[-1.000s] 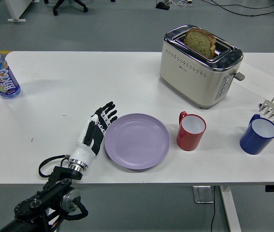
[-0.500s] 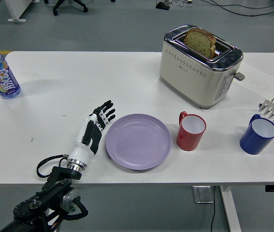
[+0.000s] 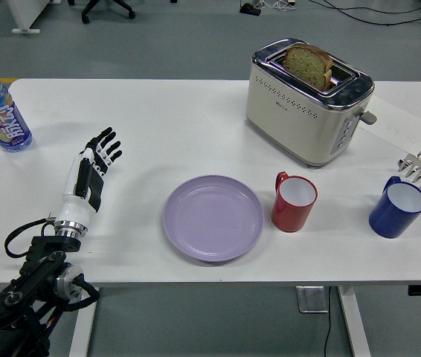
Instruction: Push plate across desktop
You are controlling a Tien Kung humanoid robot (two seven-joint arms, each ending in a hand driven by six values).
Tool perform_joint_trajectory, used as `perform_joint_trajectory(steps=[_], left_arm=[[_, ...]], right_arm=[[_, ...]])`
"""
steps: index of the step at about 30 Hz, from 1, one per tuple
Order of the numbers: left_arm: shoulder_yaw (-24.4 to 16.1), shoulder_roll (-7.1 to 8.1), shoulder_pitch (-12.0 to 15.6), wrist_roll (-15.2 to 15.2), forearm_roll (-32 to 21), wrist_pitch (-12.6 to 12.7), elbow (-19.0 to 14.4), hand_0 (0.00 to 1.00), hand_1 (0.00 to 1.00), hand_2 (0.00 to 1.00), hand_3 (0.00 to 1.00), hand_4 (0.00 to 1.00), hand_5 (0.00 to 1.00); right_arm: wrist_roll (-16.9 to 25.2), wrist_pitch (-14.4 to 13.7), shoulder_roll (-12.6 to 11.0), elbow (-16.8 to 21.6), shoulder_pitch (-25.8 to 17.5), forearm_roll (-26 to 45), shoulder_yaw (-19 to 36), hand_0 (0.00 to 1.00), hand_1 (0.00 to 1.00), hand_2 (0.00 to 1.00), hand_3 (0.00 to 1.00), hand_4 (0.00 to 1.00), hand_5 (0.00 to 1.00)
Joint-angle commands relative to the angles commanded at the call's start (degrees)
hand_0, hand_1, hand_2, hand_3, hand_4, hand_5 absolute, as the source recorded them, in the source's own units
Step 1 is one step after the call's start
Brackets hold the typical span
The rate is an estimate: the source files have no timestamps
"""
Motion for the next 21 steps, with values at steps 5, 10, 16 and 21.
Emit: perform_joint_trajectory(steps=[5,10,16,21], left_arm=[[-3.81,1.81,0.61,4.09,1.18,-2.26,-0.63,0.826,0.843,0.868,0.822,0.445,0.998],[-6.97,3.76,1.62,7.66,2.36,-4.09,-0.96,0.823,0.836,0.86,0.818,0.447,0.998],[-11.36,4.84,2.54,9.88,2.82,-5.22,-2.64,0.819,0.835,0.855,0.813,0.456,0.998],[-14.07,5.7,4.04,12.31,3.77,-7.43,-4.25,0.816,0.827,0.839,0.799,0.46,0.998]], right_arm=[[-0.05,-0.08,0.08,0.0,0.0,0.05,0.2,0.606,0.547,0.631,0.626,0.135,0.357],[0.01,-0.11,0.04,0.0,0.04,0.24,0.21,0.606,0.546,0.631,0.627,0.135,0.358],[0.09,-0.11,-0.03,0.0,0.22,-0.05,0.49,0.606,0.546,0.632,0.626,0.135,0.358],[0.05,-0.16,-0.06,0.0,0.4,-0.46,0.86,0.606,0.546,0.634,0.626,0.136,0.359]])
